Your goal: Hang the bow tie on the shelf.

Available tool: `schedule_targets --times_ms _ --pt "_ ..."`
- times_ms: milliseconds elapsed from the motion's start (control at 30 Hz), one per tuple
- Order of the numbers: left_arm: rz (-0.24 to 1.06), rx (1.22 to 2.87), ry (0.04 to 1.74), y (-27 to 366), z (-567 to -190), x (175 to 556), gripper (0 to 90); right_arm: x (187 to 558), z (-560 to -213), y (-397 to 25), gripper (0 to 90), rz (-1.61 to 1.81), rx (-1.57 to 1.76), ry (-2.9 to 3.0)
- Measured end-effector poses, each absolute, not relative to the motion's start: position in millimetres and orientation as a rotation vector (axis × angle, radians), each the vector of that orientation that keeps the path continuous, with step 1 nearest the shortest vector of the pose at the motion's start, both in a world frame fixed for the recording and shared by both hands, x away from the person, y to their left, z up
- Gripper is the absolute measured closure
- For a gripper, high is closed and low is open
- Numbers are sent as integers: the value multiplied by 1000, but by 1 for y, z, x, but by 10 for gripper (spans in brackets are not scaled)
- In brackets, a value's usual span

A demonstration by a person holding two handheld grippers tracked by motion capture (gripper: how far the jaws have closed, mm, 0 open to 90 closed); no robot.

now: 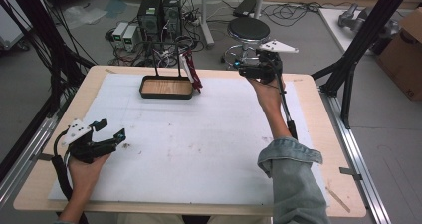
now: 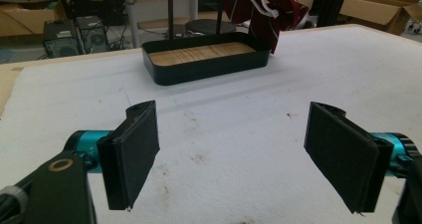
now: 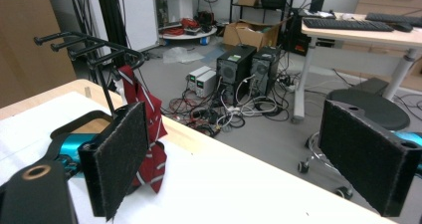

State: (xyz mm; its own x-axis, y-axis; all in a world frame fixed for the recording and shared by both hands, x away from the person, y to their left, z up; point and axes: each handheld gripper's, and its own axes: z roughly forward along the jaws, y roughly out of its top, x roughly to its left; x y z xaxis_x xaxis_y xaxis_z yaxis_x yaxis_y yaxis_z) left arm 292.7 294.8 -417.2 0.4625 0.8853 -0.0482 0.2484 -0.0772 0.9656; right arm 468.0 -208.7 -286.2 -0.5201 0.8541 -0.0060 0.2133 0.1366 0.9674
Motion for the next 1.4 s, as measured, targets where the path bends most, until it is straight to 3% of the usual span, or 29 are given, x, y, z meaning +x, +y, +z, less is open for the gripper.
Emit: schedule_targets --times_ms 633,1400 --pt "725 1606 1024 295 -418 292 218 388 -284 -273 112 1508 1009 1686" --pt "732 1609 1029 293 -418 292 218 302 -349 -309 111 1558 1036 1530"
